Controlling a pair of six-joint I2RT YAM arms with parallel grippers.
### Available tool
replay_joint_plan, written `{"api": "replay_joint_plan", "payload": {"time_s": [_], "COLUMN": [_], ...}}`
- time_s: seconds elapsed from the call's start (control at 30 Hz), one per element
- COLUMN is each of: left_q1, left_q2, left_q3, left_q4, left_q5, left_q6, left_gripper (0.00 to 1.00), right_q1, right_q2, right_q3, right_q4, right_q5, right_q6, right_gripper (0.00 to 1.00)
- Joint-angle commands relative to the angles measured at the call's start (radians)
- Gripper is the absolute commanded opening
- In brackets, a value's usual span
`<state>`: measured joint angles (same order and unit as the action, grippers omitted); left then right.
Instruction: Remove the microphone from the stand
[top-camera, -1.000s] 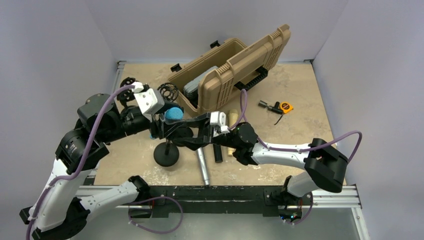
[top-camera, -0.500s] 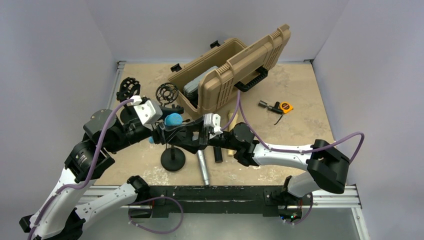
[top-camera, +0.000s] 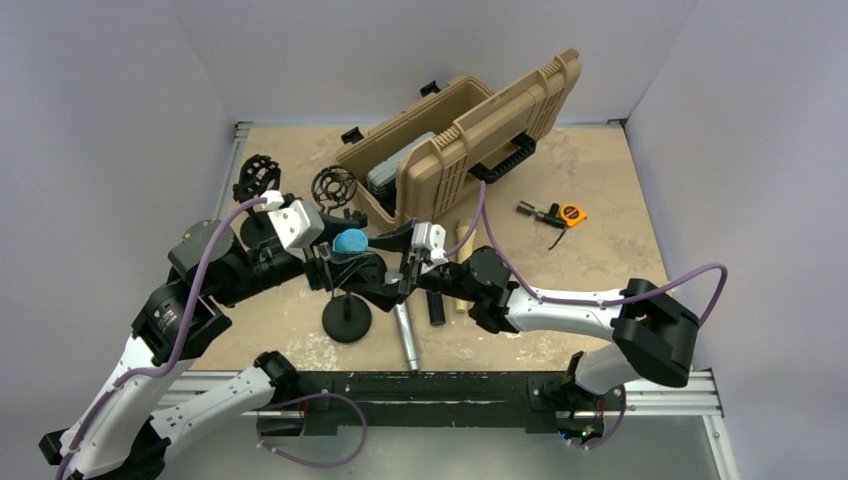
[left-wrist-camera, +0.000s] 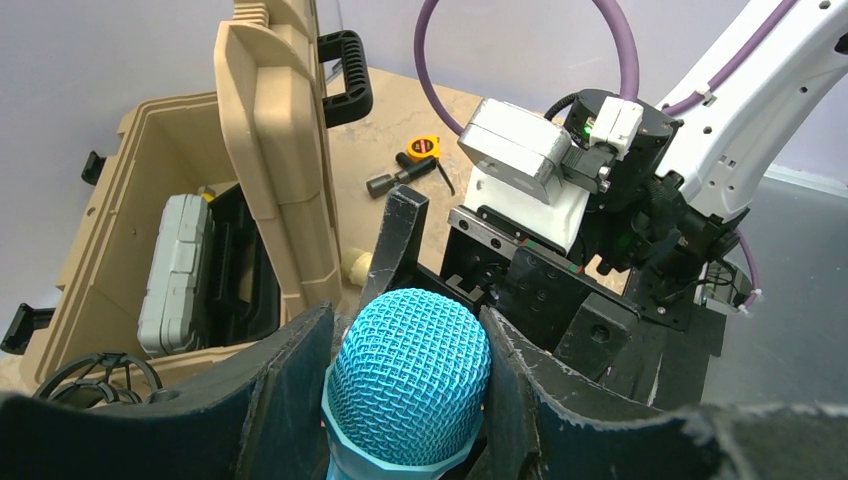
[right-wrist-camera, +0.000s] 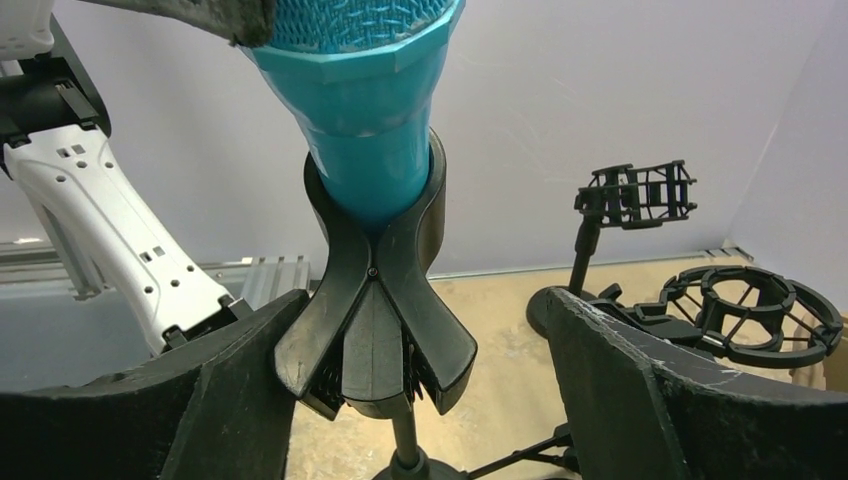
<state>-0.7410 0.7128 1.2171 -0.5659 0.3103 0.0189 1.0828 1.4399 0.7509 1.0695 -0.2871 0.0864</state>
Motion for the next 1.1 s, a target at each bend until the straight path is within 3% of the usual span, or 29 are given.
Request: {"api": "replay_joint_plan", "payload": {"time_s": [0.0,0.17,0.2,0.27,0.3,0.63,1.07], "left_q1": [-0.015,-0.014,-0.014,-0.014,-0.014,-0.015,-0.014], "left_q2": [-0.007,-0.007,-0.007,-0.007,-0.006,0.065,0.173], "left_q3": [0.0,0.007,0.008,0.018,0.026,0.185,0.506], "left_q4": [0.003,-0.001,-0.003,-0.005,-0.008,-0.021,0.005], "left_q5": [0.078,0.08,0.079,0.08,0.083,0.174,0.275], "left_q6": [-0.07,-0.067,-0.066,-0.067,-0.068,-0.097,-0.112], "left_gripper": [0.0,0.0,0.0,0.0,0.0,0.0,0.0], "right_q1": [-0.014,-0.012,-0.011,-0.009,-0.008,0.001,0.008], "right_q2": [0.021,0.028,0.027,0.027,0.028,0.052,0.096], "right_q3": [0.013,0.008,0.011,0.017,0.019,0.089,0.127], "right_q4": [0.046,0.055,0.056,0.049,0.044,-0.088,-0.131], "right_q5": [0.048,0.044,0.042,0.051,0.069,0.15,0.181], "right_q6": [-0.021,-0.018,-0.022,-0.032,-0.037,-0.074,-0.077], "right_gripper": [0.8,0.65,0.51,0.08,0.0,0.0,0.0]}}
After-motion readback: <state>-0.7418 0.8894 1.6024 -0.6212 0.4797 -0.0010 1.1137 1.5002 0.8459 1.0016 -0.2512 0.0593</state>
